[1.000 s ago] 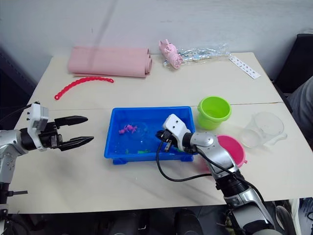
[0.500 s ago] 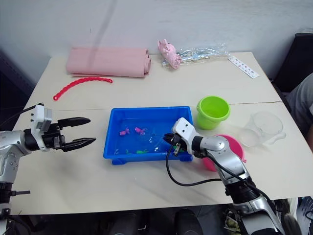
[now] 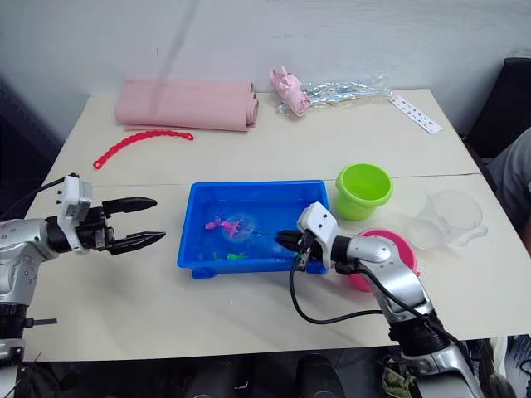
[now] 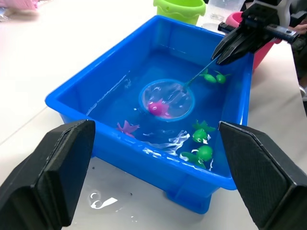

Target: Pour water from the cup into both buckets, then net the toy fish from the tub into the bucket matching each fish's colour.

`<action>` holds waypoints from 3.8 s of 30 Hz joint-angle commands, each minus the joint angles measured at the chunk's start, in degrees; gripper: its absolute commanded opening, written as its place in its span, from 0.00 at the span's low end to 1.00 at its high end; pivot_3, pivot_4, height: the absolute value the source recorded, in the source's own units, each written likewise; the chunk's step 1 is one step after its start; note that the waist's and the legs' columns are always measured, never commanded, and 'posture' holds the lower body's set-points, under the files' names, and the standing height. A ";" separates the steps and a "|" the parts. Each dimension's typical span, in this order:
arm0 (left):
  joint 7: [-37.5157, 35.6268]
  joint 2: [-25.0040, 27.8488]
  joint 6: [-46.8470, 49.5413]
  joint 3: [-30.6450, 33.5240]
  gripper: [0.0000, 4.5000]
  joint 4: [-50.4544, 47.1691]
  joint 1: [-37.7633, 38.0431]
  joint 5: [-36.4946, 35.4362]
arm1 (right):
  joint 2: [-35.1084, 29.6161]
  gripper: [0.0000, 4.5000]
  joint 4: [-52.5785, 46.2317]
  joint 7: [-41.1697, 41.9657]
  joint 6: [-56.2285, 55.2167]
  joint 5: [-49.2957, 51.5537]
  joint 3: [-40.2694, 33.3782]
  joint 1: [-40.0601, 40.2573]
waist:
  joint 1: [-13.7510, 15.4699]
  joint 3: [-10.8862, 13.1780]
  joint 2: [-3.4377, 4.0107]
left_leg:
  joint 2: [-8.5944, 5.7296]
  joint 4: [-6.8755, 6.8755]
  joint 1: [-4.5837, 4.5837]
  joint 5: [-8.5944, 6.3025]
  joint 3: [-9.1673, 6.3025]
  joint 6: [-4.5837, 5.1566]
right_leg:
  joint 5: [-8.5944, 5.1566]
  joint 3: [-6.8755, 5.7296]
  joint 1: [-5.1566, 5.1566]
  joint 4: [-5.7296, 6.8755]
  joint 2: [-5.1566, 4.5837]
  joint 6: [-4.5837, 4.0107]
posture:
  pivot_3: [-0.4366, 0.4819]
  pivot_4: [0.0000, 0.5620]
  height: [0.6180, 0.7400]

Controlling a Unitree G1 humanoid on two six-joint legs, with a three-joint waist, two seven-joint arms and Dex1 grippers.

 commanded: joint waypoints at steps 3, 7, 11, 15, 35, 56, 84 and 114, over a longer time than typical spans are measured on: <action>-1.70 -0.45 -1.08 -0.51 0.99 -1.71 -1.83 -0.52 | -2.80 0.00 -8.90 0.36 3.31 5.74 -6.01 2.62 | 0.22 0.00 -0.01 | 0.00 0.01 0.00 0.00 -0.01 0.01 | 0.00 0.00 0.00 0.01 -0.01 0.00 | 0.48 0.27 1.00; -2.40 -1.25 -0.85 -1.28 0.99 -3.29 -2.13 -0.87 | -4.55 0.00 -13.08 0.49 2.32 7.59 -8.58 6.96 | 0.24 0.00 -0.01 | 0.00 0.05 -0.01 -0.02 -0.03 0.04 | 0.00 0.00 0.06 -0.02 0.00 0.00 | 0.48 0.27 1.00; -2.51 -2.07 -0.17 -1.72 0.99 -4.80 -2.20 -1.16 | -5.15 0.00 -15.53 0.11 1.19 8.57 -10.76 9.92 | 0.21 0.00 -0.01 | 0.00 0.06 -0.01 -0.02 -0.02 0.03 | 0.00 0.01 0.06 -0.01 0.00 0.00 | 0.48 0.27 1.00; -3.39 -3.34 -0.02 -2.73 0.99 -5.17 -2.69 -1.55 | -5.98 0.00 -19.58 -1.10 1.94 11.66 -15.41 13.87 | 0.23 0.00 -0.01 | 0.00 0.06 -0.01 -0.02 -0.03 0.03 | 0.00 0.00 0.07 -0.01 0.01 0.00 | 0.48 0.27 1.00; -4.01 -15.80 -2.10 -10.83 0.99 -4.09 -9.20 -0.06 | -5.52 0.00 -41.20 -6.31 0.55 28.90 -52.37 47.63 | 2.39 -0.03 -0.04 | -0.03 0.17 0.01 0.02 -0.02 0.11 | 0.01 0.00 0.24 -0.05 0.04 0.02 | 0.48 0.27 1.00; -7.30 -22.61 -0.17 -16.20 0.99 -1.98 -13.64 -0.39 | 9.67 0.00 -23.65 -4.59 -51.48 -9.86 -65.22 66.76 | 2.77 -0.09 0.03 | -0.06 0.07 0.11 0.07 0.08 0.05 | 0.01 0.23 0.18 -0.23 0.06 0.02 | 0.48 0.27 1.00; -4.48 -25.30 -3.52 -15.71 0.99 -0.13 -12.60 1.09 | 5.83 0.00 -17.77 -31.57 -76.55 -44.88 -63.97 65.91 | 2.89 -0.13 0.11 | -0.08 0.09 0.18 0.17 0.08 -0.05 | -0.02 0.28 0.22 -0.16 0.08 -0.02 | 0.48 0.27 1.00; 5.78 -5.81 -0.58 10.79 0.99 -11.81 11.01 -2.60 | -22.95 0.00 -19.78 -11.80 -0.53 20.08 -7.88 8.78 | 1.26 -0.07 0.10 | -0.01 -0.16 0.88 0.04 -0.05 0.13 | -0.02 0.07 1.03 -0.65 0.00 -0.03 | 0.48 0.27 1.00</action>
